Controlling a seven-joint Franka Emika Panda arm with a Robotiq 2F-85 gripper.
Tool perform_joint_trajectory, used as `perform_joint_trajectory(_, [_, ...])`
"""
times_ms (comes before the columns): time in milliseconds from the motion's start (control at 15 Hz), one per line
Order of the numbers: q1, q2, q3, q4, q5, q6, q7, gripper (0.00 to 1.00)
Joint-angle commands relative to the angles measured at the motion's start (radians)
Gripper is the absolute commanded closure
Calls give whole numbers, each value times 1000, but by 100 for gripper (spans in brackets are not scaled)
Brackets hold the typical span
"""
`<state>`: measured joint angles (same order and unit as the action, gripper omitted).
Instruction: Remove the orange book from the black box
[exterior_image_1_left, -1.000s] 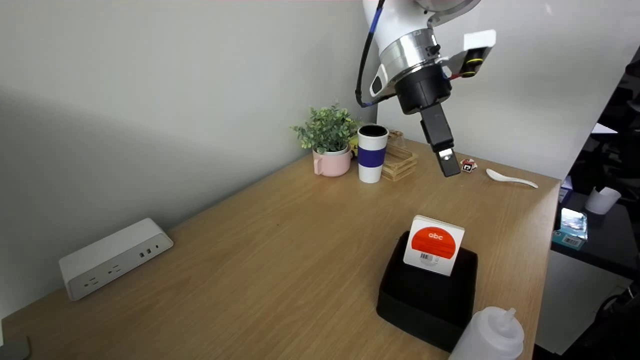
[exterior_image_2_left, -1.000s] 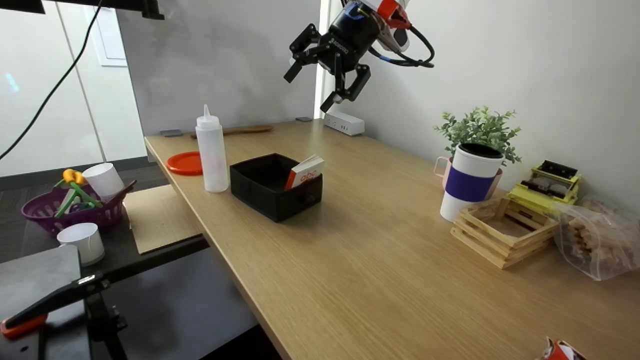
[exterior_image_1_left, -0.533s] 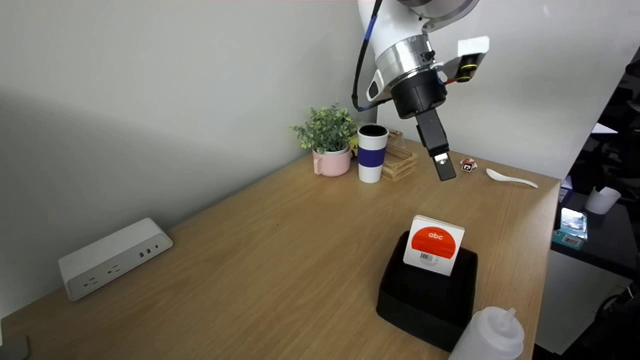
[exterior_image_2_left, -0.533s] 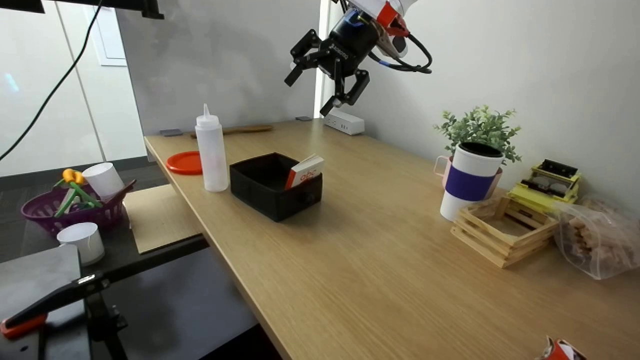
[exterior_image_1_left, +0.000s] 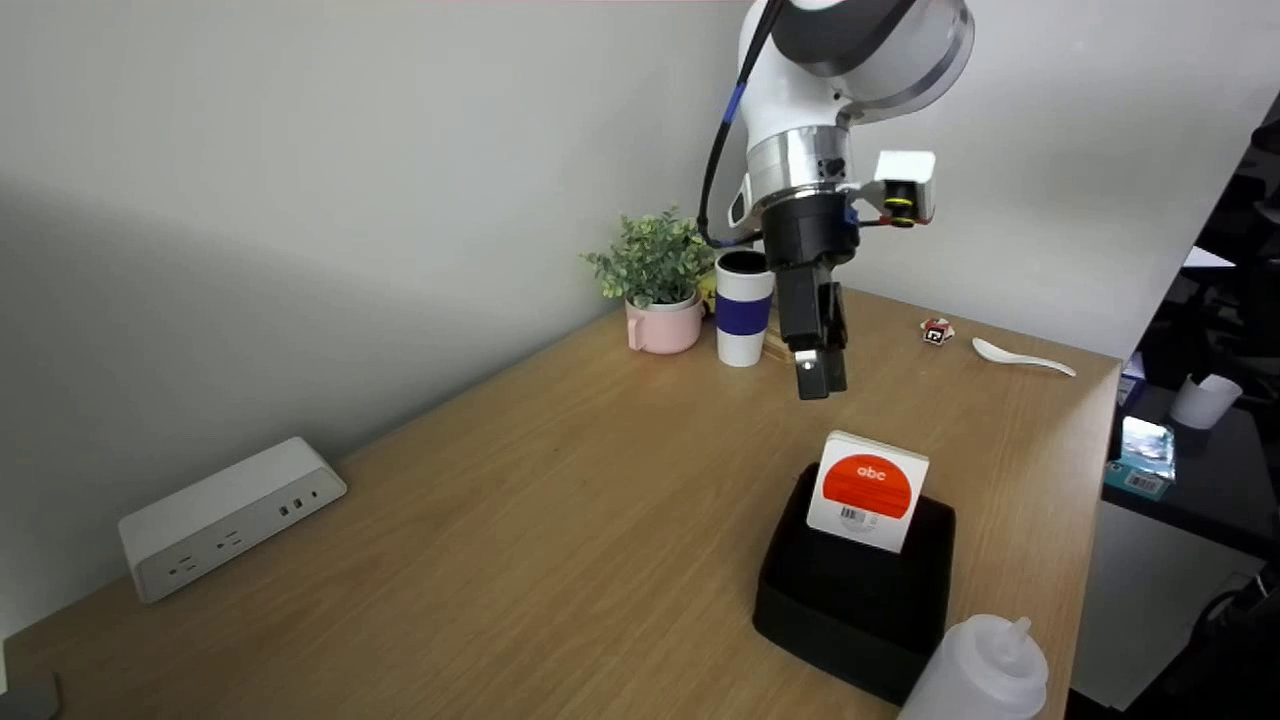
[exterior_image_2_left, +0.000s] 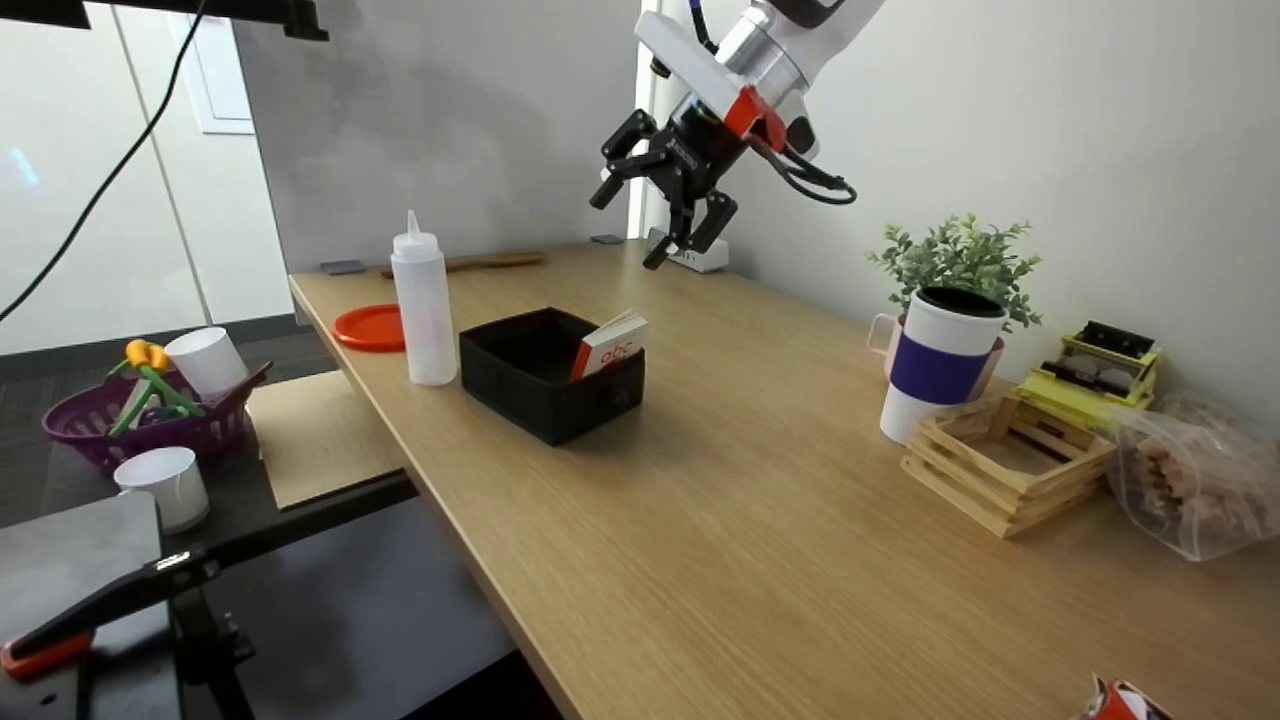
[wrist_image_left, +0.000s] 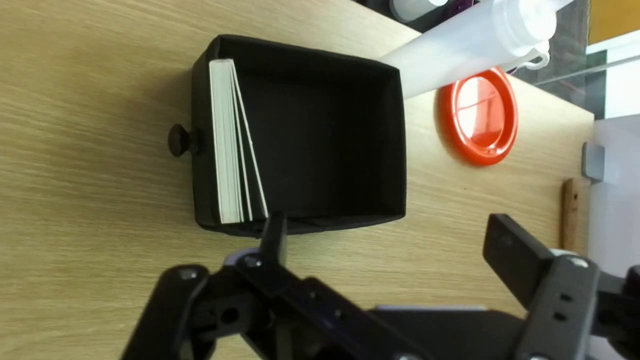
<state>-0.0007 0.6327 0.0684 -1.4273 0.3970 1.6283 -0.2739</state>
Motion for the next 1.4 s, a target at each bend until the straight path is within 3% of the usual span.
perform_joint_trajectory(0, [-30,-78,8,-169,42,115,47,0])
perform_joint_trajectory(333, [-33,-148,5,-314,49,213,99,0])
perform_joint_trajectory(667, [-22,-188,-4,-378,26,209,156,0])
perform_joint_trajectory(1333, [-46,-128,-36,-315,-12,119,168,0])
